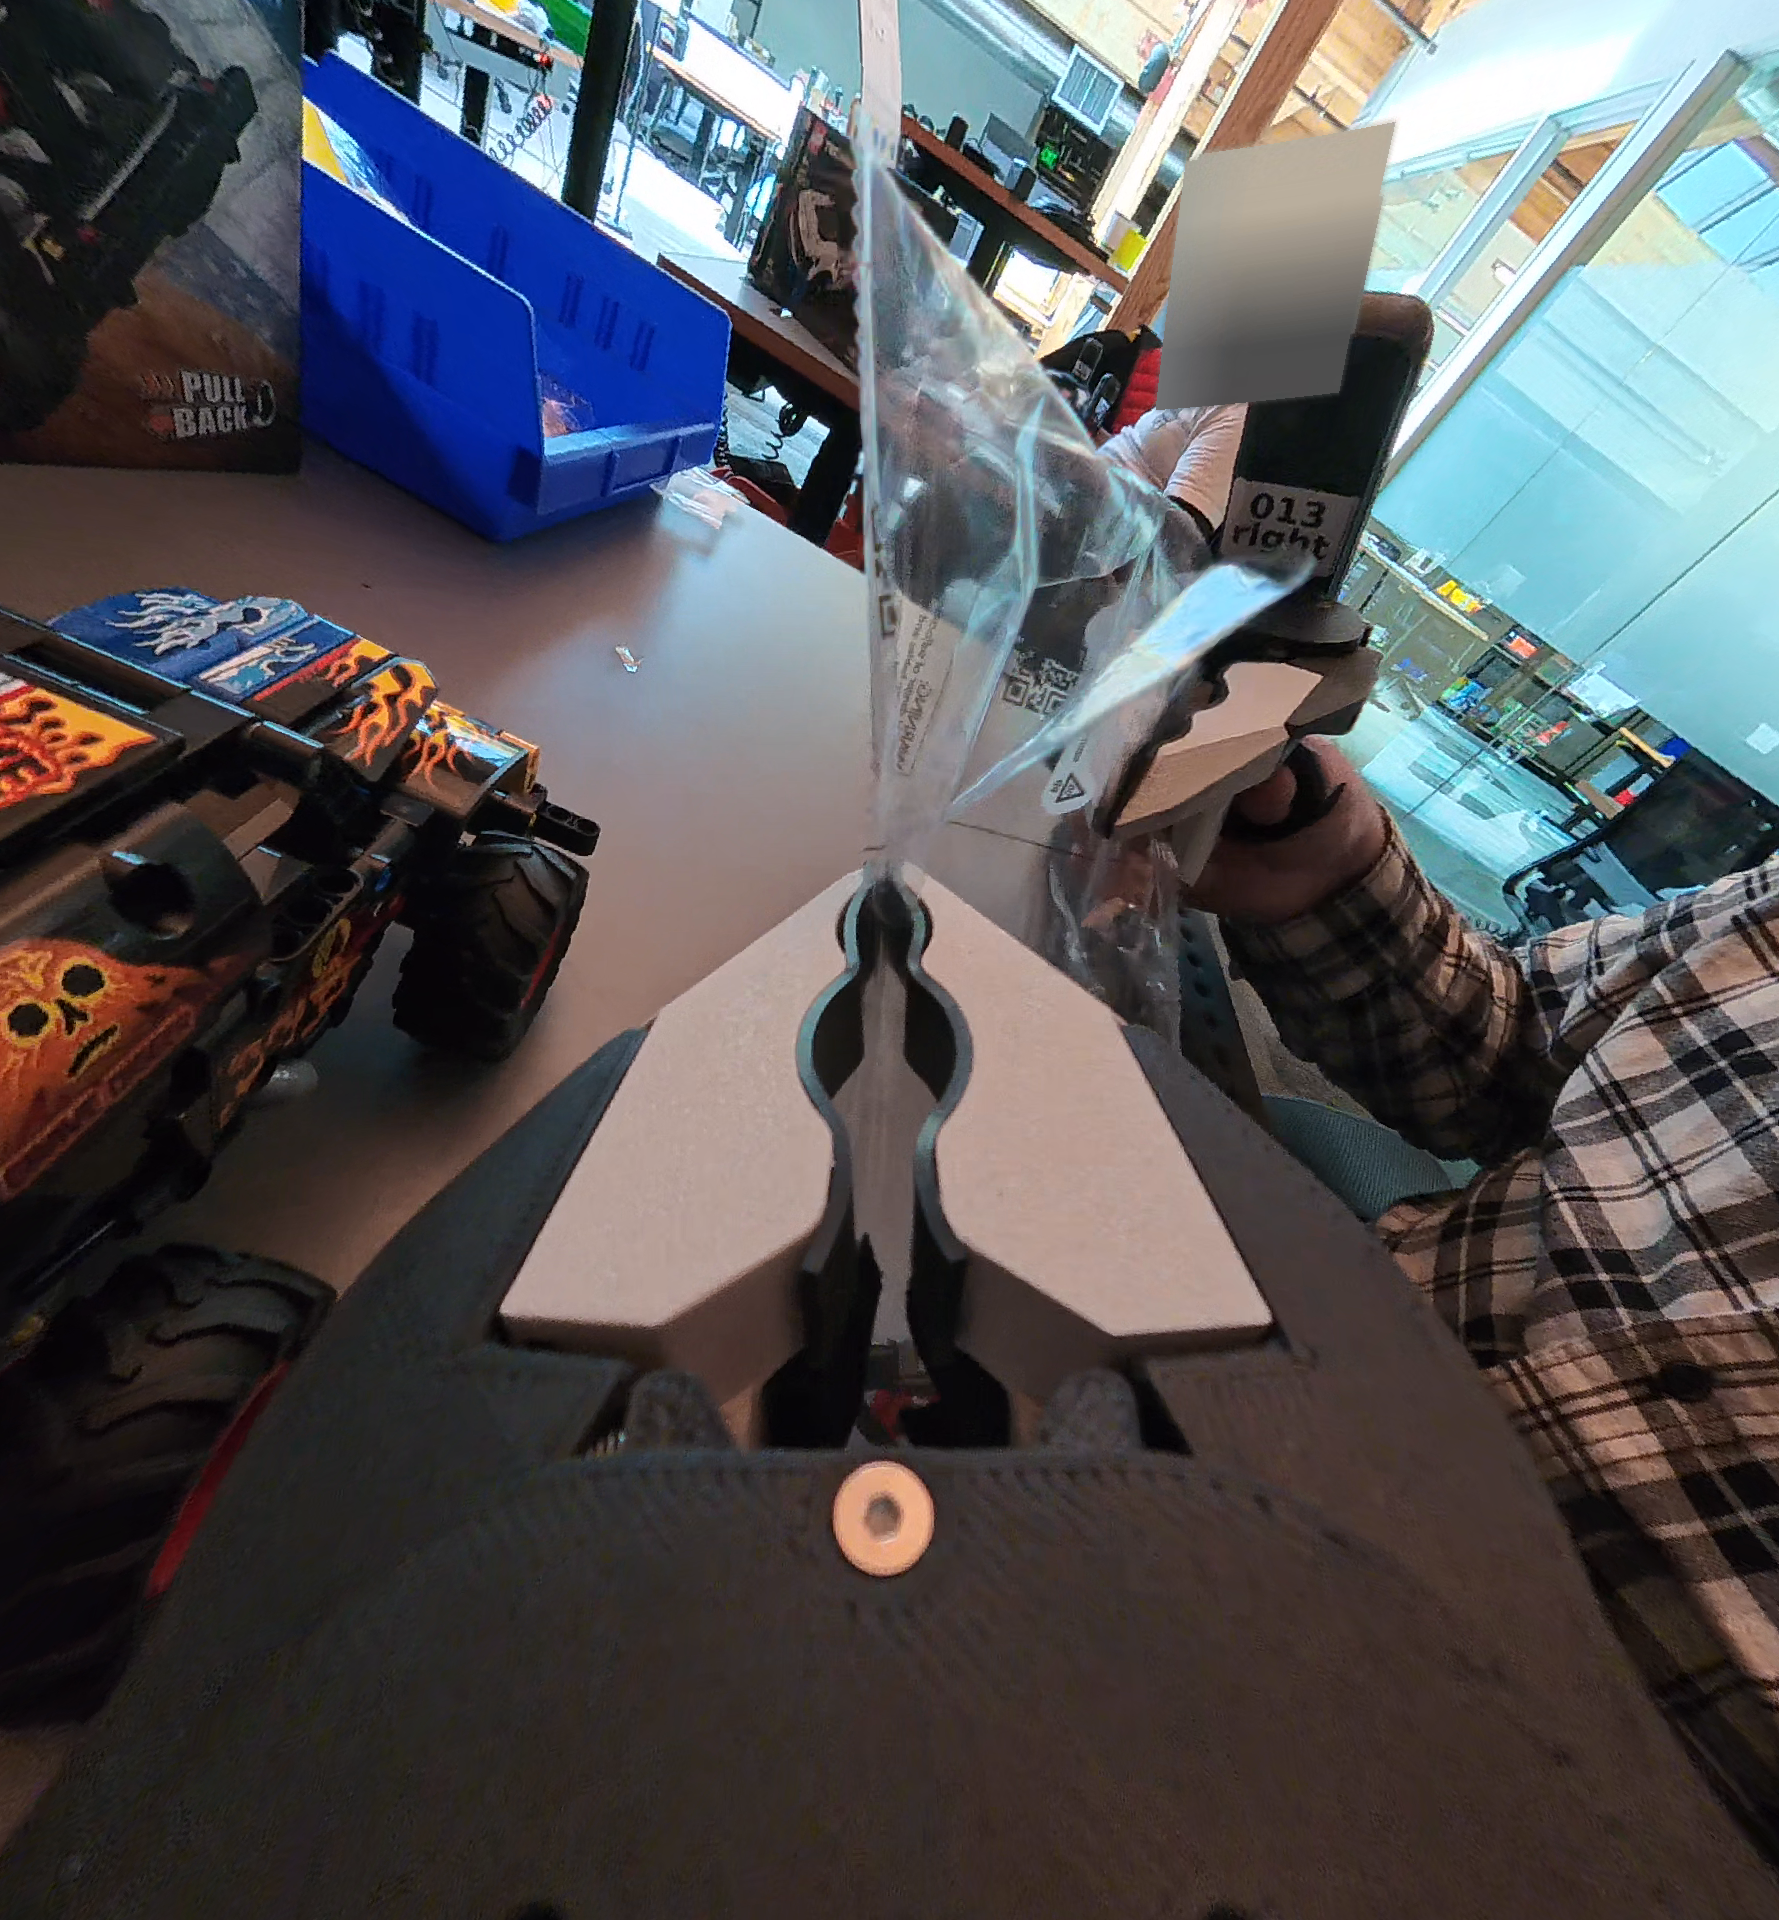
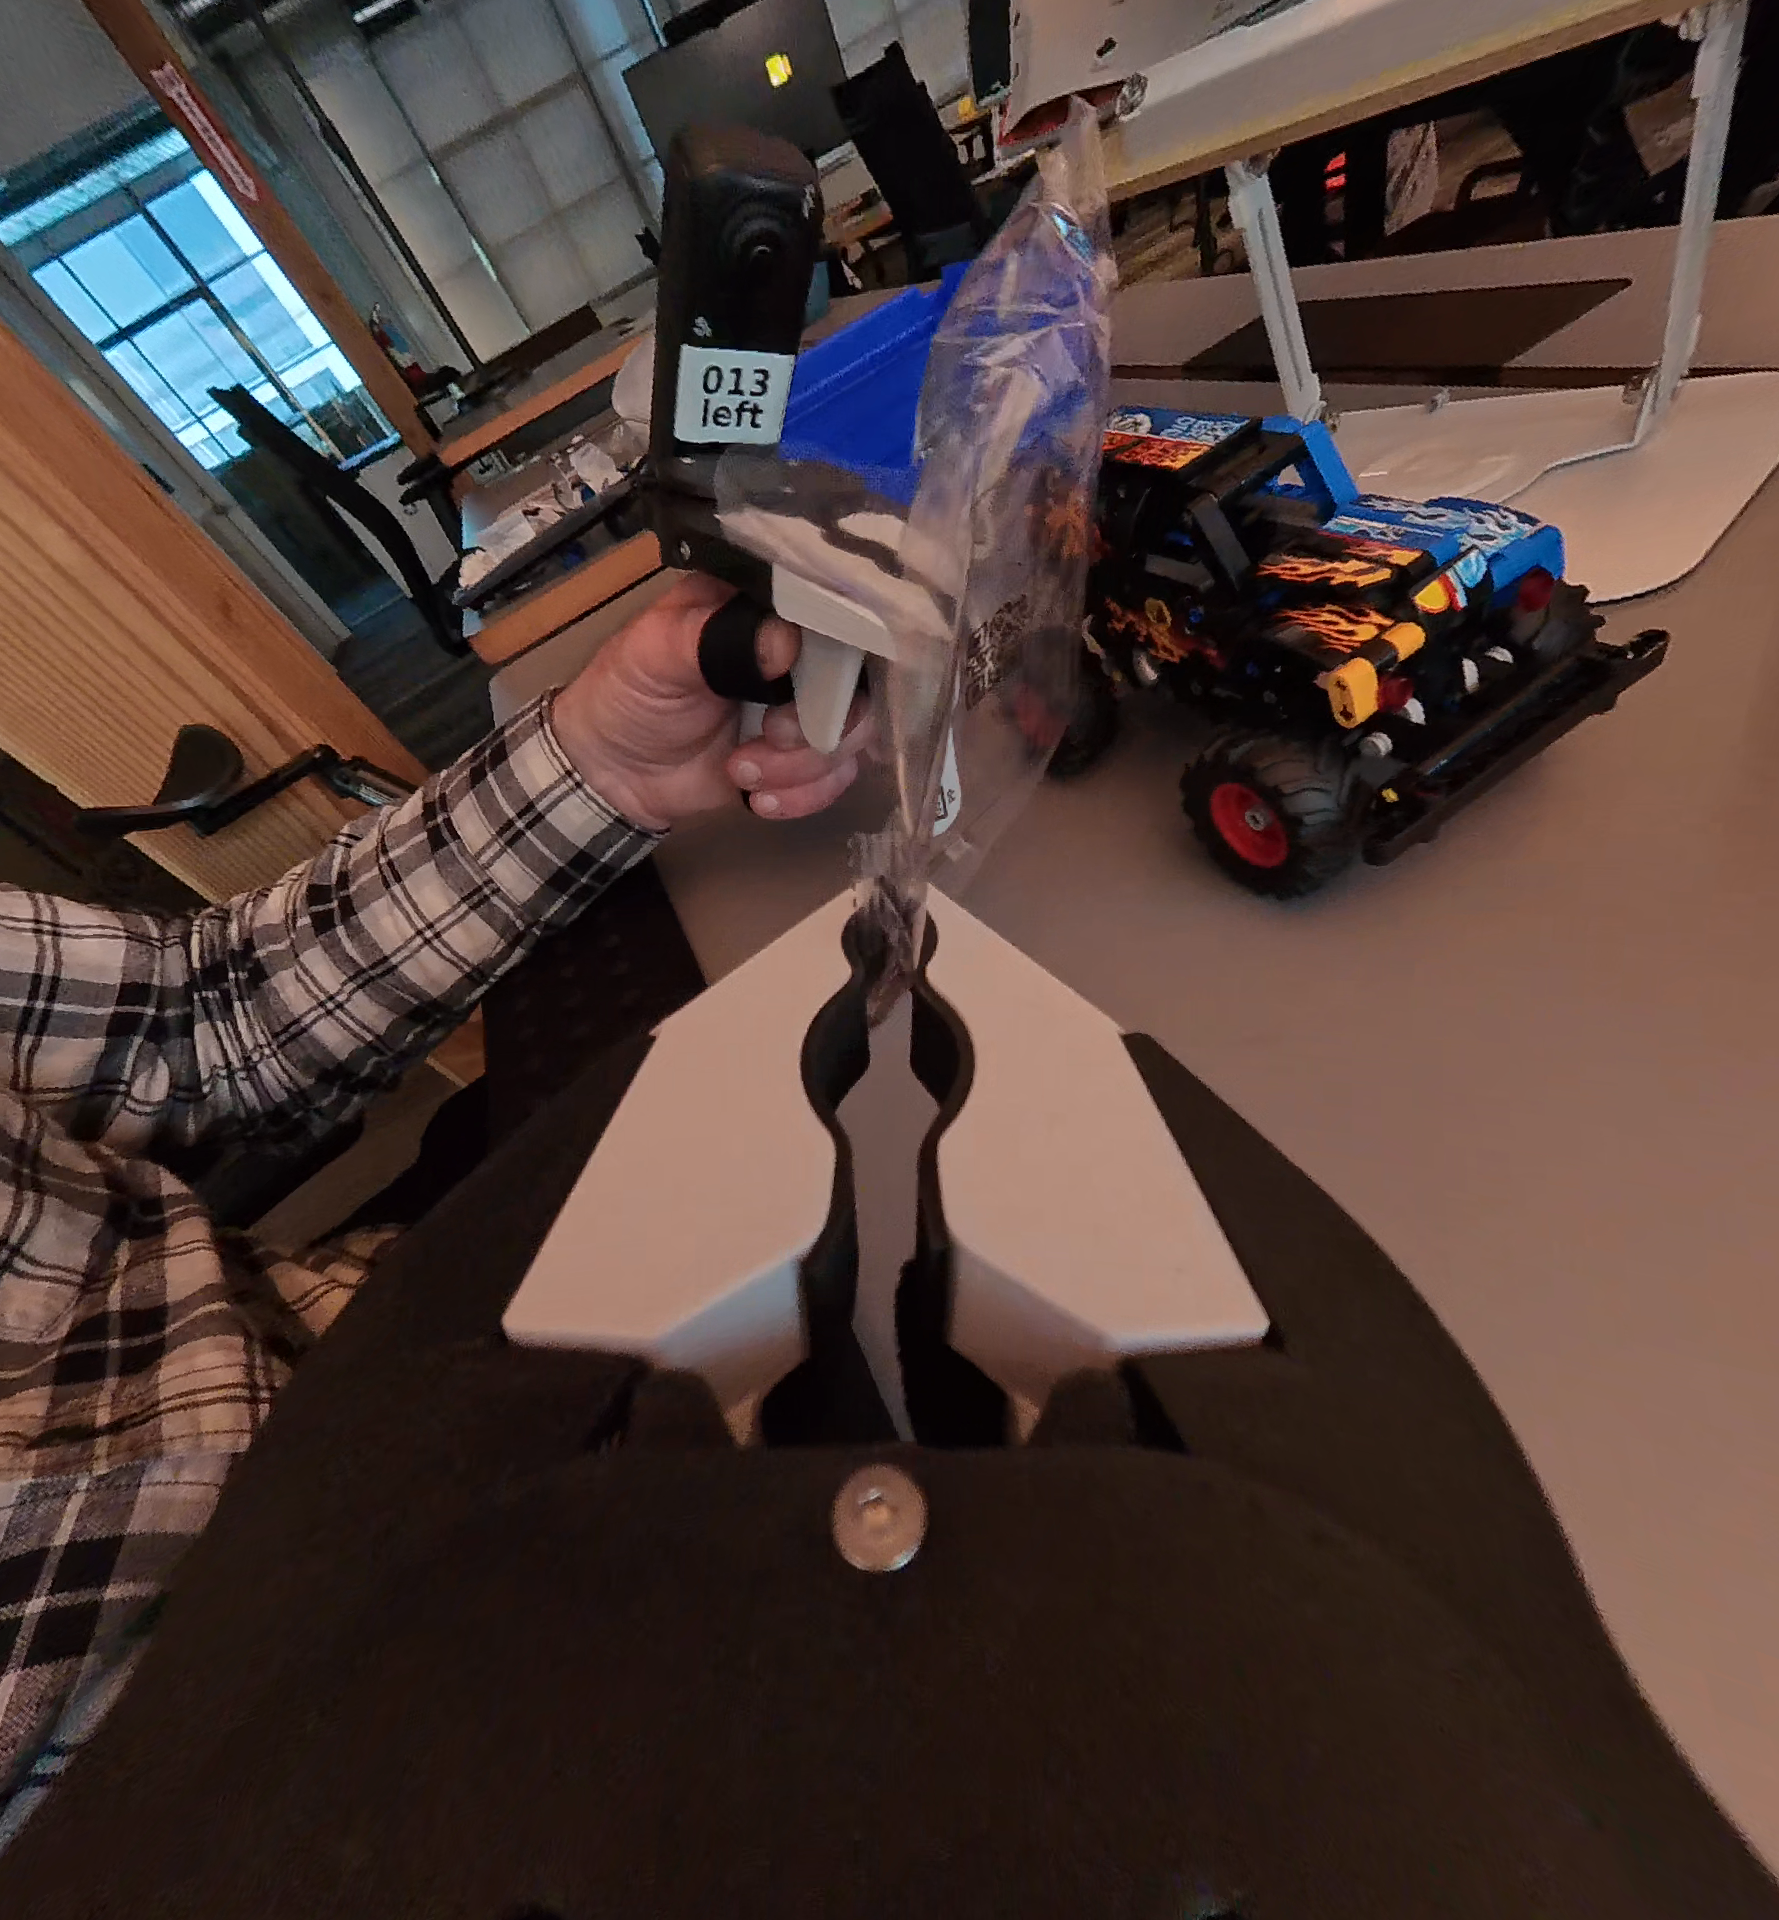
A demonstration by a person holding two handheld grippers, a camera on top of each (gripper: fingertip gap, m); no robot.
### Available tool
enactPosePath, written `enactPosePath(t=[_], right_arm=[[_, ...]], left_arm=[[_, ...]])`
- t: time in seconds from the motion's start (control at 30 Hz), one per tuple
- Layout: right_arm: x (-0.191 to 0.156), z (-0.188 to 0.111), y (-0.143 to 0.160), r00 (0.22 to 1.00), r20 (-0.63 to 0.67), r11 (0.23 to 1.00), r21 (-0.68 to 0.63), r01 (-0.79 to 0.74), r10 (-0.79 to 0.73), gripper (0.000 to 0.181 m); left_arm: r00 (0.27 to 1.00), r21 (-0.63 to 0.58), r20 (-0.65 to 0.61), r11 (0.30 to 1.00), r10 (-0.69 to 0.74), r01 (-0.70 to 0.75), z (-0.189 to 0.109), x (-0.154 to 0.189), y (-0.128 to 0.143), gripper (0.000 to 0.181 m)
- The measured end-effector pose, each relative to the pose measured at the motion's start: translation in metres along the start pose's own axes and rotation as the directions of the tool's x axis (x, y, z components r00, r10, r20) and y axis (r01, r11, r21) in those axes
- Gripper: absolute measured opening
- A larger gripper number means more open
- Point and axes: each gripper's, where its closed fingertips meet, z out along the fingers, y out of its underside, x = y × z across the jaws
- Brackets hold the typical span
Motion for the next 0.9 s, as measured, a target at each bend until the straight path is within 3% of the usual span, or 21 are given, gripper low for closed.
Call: enactPosePath(t=[0.17,0.27,0.33,0.5,0.6,0.73,0.83,0.9], right_arm=[[0.018,-0.020,-0.006,0.997,-0.069,0.999,-0.007,0.031,-0.032,0.009],[0.074,-0.054,-0.013,0.953,-0.299,0.998,-0.017,0.052,-0.055,0.036],[0.126,-0.091,-0.016,0.874,-0.484,0.999,-0.020,0.031,-0.037,0.049],[0.249,-0.199,-0.009,0.592,-0.804,0.997,0.002,-0.081,0.049,0.050],[0.301,-0.236,0.005,0.482,-0.872,0.983,-0.011,-0.184,0.080,0.056],[0.351,-0.262,0.029,0.404,-0.911,0.947,-0.059,-0.316,0.078,0.055],[0.371,-0.269,0.038,0.393,-0.919,0.934,-0.109,-0.339,0.035,0.047],[0.376,-0.268,0.039,0.414,-0.910,0.937,-0.131,-0.323,0.015,0.028]], left_arm=[[1.000,-0.015,0.003,1.000,0.018,-0.018,0.002,0.002,0.002,0.000],[1.000,-0.019,0.006,1.000,0.014,-0.014,0.003,0.001,0.003,0.000],[1.000,-0.017,0.005,1.000,0.013,-0.013,0.002,0.002,0.002,0.000],[1.000,-0.018,0.007,1.000,0.013,-0.013,0.002,0.002,0.002,0.000],[1.000,-0.024,0.008,1.000,0.010,-0.009,0.003,0.000,0.003,0.000],[1.000,-0.031,0.010,1.000,0.005,-0.005,0.003,-0.001,0.005,0.000],[1.000,-0.030,0.015,1.000,0.000,0.001,0.002,-0.003,0.006,0.000],[1.000,-0.030,0.015,1.000,-0.004,0.004,0.002,-0.004,0.006,0.000]])
